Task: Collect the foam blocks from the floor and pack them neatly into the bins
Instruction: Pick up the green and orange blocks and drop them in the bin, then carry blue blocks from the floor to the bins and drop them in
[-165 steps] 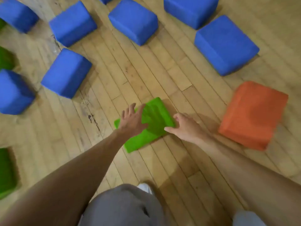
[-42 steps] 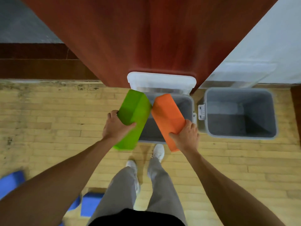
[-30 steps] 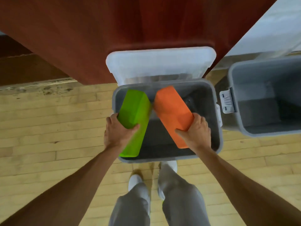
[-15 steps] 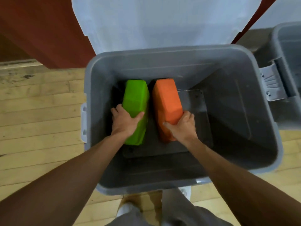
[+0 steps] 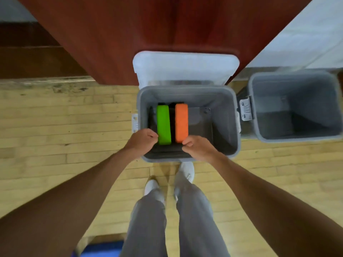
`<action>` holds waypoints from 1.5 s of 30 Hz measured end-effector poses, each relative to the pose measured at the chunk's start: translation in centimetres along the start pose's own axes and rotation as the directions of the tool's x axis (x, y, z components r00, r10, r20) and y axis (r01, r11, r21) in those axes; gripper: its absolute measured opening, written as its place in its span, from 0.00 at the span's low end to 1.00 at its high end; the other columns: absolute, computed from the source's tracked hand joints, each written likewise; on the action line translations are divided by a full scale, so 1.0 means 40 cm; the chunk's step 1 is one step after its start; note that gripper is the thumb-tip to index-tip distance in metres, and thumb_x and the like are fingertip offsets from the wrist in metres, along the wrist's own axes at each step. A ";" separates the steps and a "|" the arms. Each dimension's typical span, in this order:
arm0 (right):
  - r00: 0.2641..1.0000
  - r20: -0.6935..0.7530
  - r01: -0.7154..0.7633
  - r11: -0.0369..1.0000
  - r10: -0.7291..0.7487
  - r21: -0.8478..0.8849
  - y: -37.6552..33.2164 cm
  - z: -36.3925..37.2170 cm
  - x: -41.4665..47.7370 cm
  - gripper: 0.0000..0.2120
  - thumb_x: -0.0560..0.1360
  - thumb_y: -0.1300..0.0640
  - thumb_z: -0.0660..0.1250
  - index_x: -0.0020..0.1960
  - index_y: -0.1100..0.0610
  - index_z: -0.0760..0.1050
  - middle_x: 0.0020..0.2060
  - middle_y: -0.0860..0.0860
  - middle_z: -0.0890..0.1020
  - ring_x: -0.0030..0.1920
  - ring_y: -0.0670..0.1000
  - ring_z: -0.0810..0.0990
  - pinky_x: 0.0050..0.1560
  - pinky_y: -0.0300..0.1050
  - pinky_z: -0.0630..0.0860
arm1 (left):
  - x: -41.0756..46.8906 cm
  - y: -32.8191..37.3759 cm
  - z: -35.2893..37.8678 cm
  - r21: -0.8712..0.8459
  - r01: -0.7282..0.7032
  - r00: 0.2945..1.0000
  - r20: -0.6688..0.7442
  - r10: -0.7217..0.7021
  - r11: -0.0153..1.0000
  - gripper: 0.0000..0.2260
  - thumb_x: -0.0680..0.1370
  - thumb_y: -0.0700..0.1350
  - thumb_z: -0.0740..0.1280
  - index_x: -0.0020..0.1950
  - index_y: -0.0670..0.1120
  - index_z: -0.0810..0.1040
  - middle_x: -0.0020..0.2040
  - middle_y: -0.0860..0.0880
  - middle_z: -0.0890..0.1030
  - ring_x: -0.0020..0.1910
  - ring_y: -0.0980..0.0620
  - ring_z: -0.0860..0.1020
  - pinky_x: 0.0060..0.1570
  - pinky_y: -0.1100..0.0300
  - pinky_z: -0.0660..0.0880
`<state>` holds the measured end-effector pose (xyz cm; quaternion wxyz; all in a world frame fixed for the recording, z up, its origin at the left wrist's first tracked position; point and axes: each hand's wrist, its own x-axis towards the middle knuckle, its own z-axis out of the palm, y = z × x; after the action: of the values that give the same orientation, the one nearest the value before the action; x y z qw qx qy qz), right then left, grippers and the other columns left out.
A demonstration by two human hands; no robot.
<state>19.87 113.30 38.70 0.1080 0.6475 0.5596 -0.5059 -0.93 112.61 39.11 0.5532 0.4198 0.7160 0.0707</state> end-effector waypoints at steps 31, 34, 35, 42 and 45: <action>0.917 0.395 0.248 0.864 -0.063 -0.438 0.027 0.153 -0.885 0.08 0.78 0.57 0.63 0.54 0.58 0.76 0.44 0.53 0.82 0.40 0.50 0.81 0.39 0.41 0.77 | -1.539 -0.462 0.581 -0.991 -0.031 0.469 -0.131 -0.874 0.131 0.07 0.79 0.43 0.63 0.48 0.42 0.80 0.42 0.42 0.82 0.42 0.45 0.80 0.43 0.53 0.75; 0.906 0.420 0.280 0.815 -0.050 -0.507 -0.019 0.268 -0.919 0.06 0.78 0.57 0.64 0.51 0.59 0.77 0.44 0.54 0.82 0.40 0.51 0.80 0.41 0.43 0.77 | -1.607 -0.535 0.621 -0.994 -0.099 0.425 -0.075 -0.902 0.036 0.07 0.79 0.42 0.63 0.49 0.42 0.80 0.43 0.41 0.82 0.44 0.44 0.80 0.46 0.51 0.77; 0.900 0.432 0.299 0.794 -0.051 -0.530 -0.041 0.315 -0.932 0.06 0.78 0.58 0.64 0.50 0.58 0.77 0.44 0.55 0.82 0.40 0.51 0.80 0.42 0.44 0.77 | -1.629 -0.566 0.628 -0.993 -0.120 0.415 -0.058 -0.908 0.009 0.08 0.79 0.42 0.63 0.49 0.42 0.80 0.44 0.41 0.82 0.44 0.44 0.80 0.47 0.50 0.77; 0.833 0.553 0.492 0.510 -0.039 -0.705 -0.240 0.722 -1.078 0.06 0.77 0.56 0.61 0.44 0.55 0.76 0.45 0.52 0.82 0.41 0.49 0.80 0.40 0.40 0.76 | -1.762 -0.798 0.629 -0.971 -0.213 0.374 0.021 -0.927 -0.108 0.09 0.81 0.44 0.60 0.53 0.41 0.78 0.44 0.41 0.81 0.45 0.44 0.79 0.45 0.53 0.75; 0.769 0.636 0.600 0.413 -0.060 -0.686 -0.336 0.873 -1.155 0.06 0.77 0.57 0.61 0.50 0.55 0.76 0.46 0.52 0.81 0.42 0.49 0.80 0.41 0.40 0.75 | -1.797 -0.841 0.599 -0.966 -0.226 0.398 0.029 -0.917 -0.129 0.10 0.81 0.44 0.60 0.54 0.42 0.78 0.44 0.43 0.81 0.44 0.45 0.79 0.44 0.55 0.75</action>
<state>-3.59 64.90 64.06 0.4562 0.2092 0.8038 -0.3194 4.41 33.64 63.70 0.2768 -0.4348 0.6935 0.5034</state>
